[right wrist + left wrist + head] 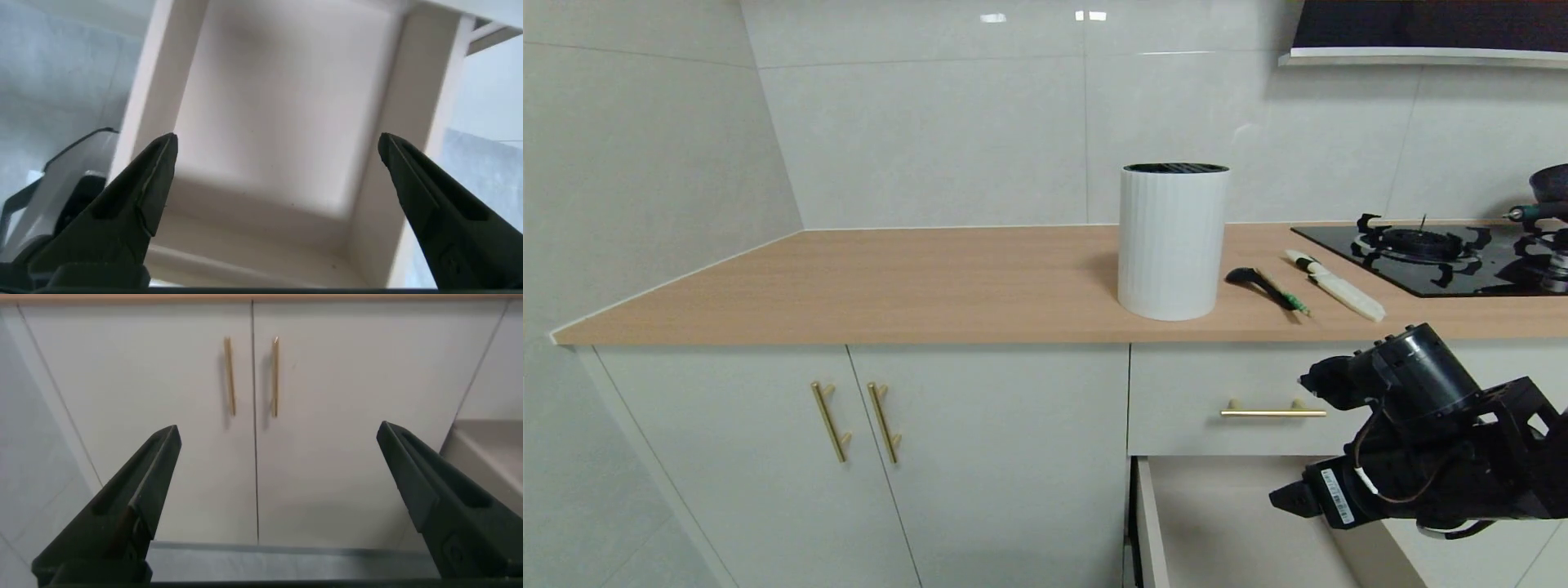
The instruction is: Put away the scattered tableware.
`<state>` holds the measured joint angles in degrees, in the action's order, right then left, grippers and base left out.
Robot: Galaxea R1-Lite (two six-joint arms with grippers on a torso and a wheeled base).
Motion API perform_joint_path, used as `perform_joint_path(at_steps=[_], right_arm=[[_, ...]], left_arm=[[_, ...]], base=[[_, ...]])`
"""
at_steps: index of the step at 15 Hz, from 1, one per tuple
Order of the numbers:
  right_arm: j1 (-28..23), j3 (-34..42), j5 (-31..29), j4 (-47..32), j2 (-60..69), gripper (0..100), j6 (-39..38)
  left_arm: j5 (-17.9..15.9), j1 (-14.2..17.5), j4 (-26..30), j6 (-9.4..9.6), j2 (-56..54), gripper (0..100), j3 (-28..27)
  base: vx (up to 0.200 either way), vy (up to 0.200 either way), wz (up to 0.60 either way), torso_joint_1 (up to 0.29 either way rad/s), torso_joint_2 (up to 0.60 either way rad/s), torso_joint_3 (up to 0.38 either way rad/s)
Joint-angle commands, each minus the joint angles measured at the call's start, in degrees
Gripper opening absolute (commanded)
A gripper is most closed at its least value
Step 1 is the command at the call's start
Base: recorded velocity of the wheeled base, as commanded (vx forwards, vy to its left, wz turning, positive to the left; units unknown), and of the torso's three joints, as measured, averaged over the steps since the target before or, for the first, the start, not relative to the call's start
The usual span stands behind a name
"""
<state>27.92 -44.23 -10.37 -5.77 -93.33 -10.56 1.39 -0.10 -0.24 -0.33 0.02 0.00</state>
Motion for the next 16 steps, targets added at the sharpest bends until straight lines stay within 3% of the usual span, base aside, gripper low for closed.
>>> perform_joint_path(at_steps=[1, 7, 9, 11, 16], right_arm=[[0.0, 0.0, 0.0, 0.1, -0.1, 100, 0.0], [-0.8, -0.6, -0.2, 5.0, 1.5, 100, -0.5], [-4.0, -4.5, -0.1, 6.3, 1.5, 100, -0.3], [-7.7, -13.5, 0.2, 2.7, 0.3, 100, -0.3], [-10.3, -26.2, 0.0, -0.2, -9.1, 100, -0.3]], left_arm=[[0.0, 0.0, 0.1, -0.02, 0.0, 100, 0.0], [0.0, 0.0, 0.0, -0.02, 0.0, 100, 0.0], [0.0, 0.0, 0.1, -0.02, 0.0, 100, 0.0], [0.0, 0.0, 0.0, -0.02, 0.0, 100, 0.0], [0.0, 0.1, 0.0, -0.02, 0.0, 100, 0.0]], base=[[0.0, 0.0, 0.0, 0.178, -0.47, -0.286], [0.0, 0.0, 0.0, 0.131, -0.32, -0.196], [0.0, 0.0, 0.0, 0.013, -0.03, -0.013], [0.0, 0.0, 0.0, 0.0, 0.0, 0.0], [0.0, 0.0, 0.0, 0.0, 0.0, 0.0]])
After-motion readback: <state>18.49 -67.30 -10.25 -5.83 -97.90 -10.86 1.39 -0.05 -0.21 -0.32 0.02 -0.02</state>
